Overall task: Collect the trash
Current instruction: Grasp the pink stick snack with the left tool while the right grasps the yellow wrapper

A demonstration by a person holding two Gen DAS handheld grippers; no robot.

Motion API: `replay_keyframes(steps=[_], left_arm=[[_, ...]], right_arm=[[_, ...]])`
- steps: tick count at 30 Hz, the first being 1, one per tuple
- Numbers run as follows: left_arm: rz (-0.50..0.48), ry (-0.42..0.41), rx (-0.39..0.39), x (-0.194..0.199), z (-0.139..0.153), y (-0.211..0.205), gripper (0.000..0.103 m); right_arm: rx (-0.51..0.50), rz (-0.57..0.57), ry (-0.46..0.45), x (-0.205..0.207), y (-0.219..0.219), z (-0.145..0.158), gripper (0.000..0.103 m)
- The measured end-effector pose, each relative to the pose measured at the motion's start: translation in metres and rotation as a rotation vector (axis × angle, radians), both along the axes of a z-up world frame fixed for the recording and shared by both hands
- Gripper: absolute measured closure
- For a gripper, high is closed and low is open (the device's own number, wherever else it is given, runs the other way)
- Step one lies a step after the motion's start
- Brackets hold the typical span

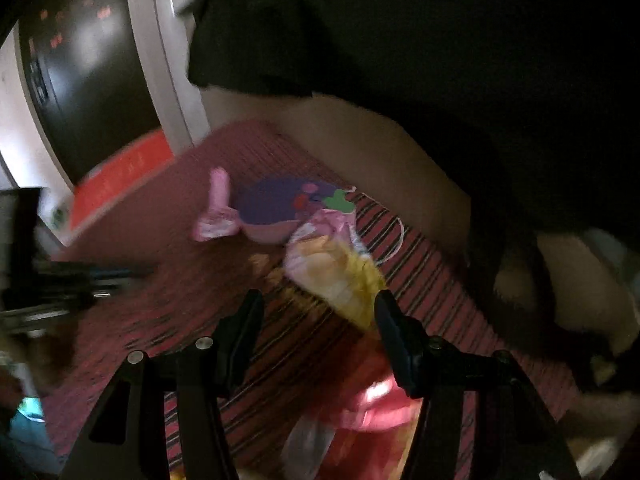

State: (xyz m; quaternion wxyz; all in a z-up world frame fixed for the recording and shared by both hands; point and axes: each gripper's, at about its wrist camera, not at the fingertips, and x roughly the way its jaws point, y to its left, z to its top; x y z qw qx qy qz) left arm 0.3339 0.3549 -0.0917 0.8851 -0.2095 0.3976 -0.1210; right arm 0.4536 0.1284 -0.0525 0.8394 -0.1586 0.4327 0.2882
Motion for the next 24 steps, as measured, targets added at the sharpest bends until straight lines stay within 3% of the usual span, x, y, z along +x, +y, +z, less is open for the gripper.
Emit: replay_keyframes(steps=[2, 4, 6, 8, 10, 17, 21, 24], left_arm=[[0.009, -0.010, -0.009, 0.001, 0.001, 0.008, 0.070], [0.025, -0.017, -0.026, 0.010, 0.002, 0.015, 0.064], [0.049, -0.013, -0.041, 0.022, 0.002, 0.020, 0.063], [0.074, -0.018, -0.055, 0.034, 0.001, 0.023, 0.063], [0.098, -0.025, -0.059, 0.049, 0.002, 0.023, 0.062], [0.211, 0.022, -0.094, 0.112, -0.002, 0.026, 0.059], [0.291, 0.095, -0.074, 0.136, -0.016, 0.024, 0.059], [0.313, 0.087, -0.041, 0.140, -0.017, 0.016, 0.059]], right_arm=[[-0.039, -0.036, 0.026, 0.021, 0.006, -0.012, 0.048], [-0.041, -0.067, 0.074, 0.038, 0.007, -0.022, 0.048], [-0.017, -0.083, 0.129, 0.051, 0.006, -0.027, 0.053], [0.007, -0.061, 0.144, 0.054, 0.004, -0.024, 0.074], [0.032, -0.040, 0.145, 0.049, 0.000, -0.019, 0.078], [0.138, 0.001, 0.130, -0.007, -0.028, 0.003, 0.081], [0.166, -0.013, 0.104, -0.029, -0.047, 0.011, 0.081], [0.189, -0.028, 0.068, -0.044, -0.060, 0.019, 0.081]])
